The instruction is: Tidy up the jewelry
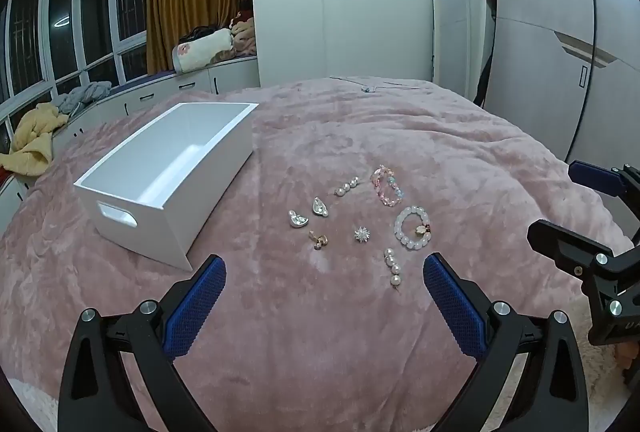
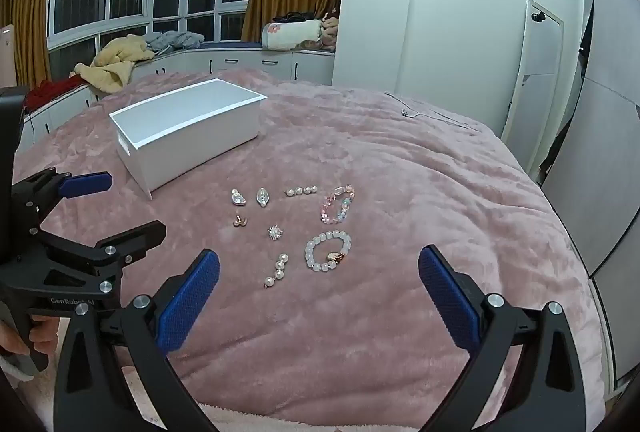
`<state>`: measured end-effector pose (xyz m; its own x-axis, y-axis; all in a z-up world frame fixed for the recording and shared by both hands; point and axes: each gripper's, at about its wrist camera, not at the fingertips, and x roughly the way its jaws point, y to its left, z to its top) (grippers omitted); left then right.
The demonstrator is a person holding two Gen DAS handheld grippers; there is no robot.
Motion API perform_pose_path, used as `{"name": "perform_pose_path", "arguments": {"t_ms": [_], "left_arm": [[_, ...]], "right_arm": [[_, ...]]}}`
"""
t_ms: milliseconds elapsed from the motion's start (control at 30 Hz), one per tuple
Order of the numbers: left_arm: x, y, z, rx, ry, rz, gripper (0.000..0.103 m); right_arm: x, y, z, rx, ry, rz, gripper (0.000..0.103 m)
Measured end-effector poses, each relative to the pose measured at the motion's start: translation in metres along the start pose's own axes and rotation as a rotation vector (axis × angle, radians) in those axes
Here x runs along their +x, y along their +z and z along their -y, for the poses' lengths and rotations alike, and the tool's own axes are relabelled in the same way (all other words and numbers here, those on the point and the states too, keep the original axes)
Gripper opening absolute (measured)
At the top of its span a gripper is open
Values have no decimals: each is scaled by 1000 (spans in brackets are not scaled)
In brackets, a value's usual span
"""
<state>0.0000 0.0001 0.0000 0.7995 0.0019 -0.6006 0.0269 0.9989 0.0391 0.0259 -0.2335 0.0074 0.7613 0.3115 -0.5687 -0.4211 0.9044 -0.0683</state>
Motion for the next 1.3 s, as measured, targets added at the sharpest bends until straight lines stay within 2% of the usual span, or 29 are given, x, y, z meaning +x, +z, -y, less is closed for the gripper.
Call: {"name": "perform_pose_path", "arguments": {"t_ms": [1300], "left_arm": [[2,-4,-4,-27,-10,-6,100]], "right_arm": [[0,3,1,8,-2,-5,98]]}}
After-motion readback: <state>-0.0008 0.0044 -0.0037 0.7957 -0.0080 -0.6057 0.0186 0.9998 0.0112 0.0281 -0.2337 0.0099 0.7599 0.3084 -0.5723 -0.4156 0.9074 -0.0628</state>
